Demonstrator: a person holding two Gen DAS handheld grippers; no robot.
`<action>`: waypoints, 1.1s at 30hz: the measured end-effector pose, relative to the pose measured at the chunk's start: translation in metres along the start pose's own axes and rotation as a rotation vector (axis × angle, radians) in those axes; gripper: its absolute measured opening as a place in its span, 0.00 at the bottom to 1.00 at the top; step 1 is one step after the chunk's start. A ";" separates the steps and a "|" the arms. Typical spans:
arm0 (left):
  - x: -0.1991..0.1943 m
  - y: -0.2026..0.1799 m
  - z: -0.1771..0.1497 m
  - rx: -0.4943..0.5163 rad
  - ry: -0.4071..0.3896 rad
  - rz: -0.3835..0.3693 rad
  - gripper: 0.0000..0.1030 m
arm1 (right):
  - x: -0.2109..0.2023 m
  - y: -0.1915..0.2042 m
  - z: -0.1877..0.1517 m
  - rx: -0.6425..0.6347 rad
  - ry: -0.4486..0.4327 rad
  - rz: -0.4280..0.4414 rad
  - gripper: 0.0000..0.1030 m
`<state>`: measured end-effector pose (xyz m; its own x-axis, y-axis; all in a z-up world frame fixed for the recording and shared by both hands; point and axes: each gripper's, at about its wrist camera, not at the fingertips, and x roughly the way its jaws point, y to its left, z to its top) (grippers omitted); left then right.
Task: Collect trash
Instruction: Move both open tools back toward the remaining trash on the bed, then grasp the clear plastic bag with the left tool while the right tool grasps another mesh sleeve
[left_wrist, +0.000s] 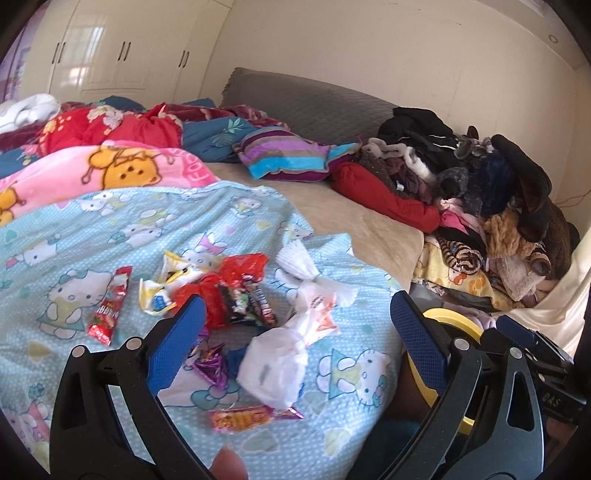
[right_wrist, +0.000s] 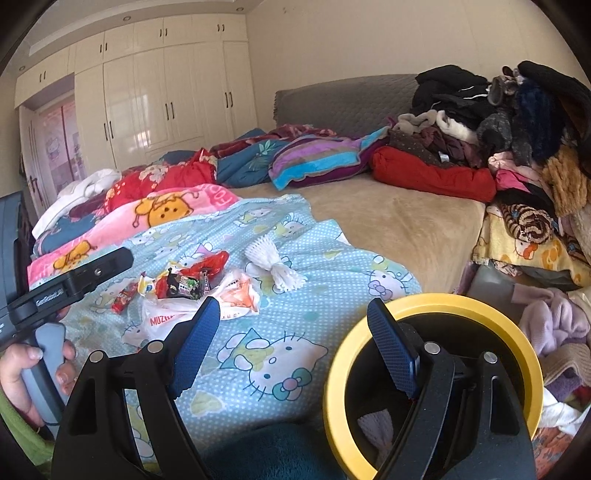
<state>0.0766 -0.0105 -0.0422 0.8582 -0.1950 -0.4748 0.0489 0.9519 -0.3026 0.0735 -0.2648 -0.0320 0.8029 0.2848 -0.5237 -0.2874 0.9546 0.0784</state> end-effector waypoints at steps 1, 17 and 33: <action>0.001 0.003 -0.002 0.000 0.007 0.006 0.89 | 0.004 0.001 0.002 -0.004 0.001 -0.002 0.77; 0.025 0.033 -0.023 -0.024 0.103 0.006 0.89 | 0.099 0.004 0.023 -0.004 0.123 0.008 0.77; 0.051 0.029 -0.031 0.016 0.182 -0.047 0.67 | 0.216 -0.011 0.034 0.020 0.343 0.033 0.59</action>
<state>0.1061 -0.0005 -0.1007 0.7484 -0.2773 -0.6024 0.0959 0.9441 -0.3155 0.2679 -0.2109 -0.1173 0.5697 0.2731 -0.7751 -0.2972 0.9478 0.1154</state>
